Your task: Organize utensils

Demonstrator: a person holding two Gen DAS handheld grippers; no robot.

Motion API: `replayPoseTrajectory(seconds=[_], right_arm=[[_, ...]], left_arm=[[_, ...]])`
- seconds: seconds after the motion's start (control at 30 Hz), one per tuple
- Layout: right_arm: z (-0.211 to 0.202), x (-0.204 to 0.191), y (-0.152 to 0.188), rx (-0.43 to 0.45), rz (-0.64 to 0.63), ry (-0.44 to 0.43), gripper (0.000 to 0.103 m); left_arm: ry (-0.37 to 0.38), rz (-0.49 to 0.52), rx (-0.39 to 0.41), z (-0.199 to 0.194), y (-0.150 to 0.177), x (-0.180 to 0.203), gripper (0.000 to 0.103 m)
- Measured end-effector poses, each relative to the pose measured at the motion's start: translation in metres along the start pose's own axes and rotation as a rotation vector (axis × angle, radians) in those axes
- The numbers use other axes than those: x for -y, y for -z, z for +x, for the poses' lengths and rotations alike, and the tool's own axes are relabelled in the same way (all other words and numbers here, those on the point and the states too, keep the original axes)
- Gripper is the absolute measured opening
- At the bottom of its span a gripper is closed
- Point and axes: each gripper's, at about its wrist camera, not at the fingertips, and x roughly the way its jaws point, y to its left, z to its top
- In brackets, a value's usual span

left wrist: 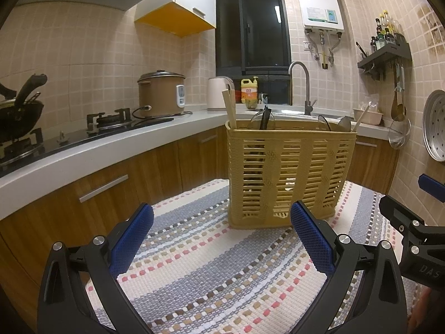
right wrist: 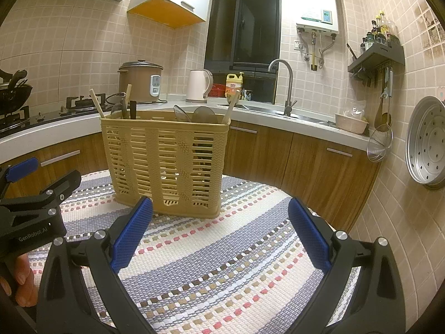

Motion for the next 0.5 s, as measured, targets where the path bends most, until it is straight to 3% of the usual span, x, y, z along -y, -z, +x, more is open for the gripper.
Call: replayPoseTrajectory(seconds=[0.17,0.33,0.5], right_arm=[[0.0001,-0.0002,-0.0001,-0.001,0.0,0.0,0.094],[0.0007,-0.0005,0.0002,-0.001,-0.002,0.001,0.094],[0.0011,-0.0012,0.0008,0.0,-0.002,0.002,0.094]], left_arm=[[-0.01,-0.009,0.028,-0.0051,-0.0001,-0.0021,0.095],[0.024,-0.037,0.007,-0.0035,-0.002,-0.0061,0.096],[0.01,-0.033,0.003,-0.001,-0.0019,-0.0075,0.096]])
